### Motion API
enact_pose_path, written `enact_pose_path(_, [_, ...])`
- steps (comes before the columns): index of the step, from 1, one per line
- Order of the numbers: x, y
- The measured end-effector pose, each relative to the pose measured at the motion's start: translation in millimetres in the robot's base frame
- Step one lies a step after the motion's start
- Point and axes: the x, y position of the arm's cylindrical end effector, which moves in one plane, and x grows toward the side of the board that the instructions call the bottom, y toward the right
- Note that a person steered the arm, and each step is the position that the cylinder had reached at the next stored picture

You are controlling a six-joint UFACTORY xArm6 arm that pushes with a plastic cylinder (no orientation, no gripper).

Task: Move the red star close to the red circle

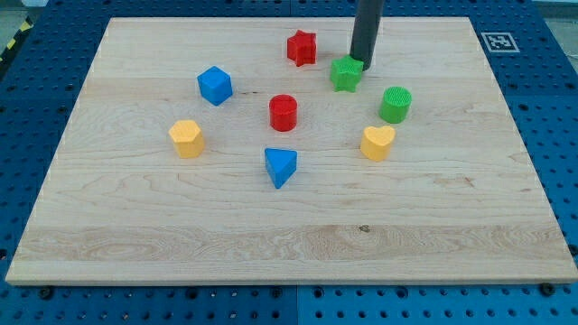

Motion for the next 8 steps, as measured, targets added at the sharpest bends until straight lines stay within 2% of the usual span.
enact_pose_path(1, [-13, -5])
enact_pose_path(2, [-59, -9])
enact_pose_path(3, [-70, -42])
enact_pose_path(5, [-62, -119])
enact_pose_path(6, [-73, -132])
enact_pose_path(7, [-114, -126])
enact_pose_path(8, [-113, -101])
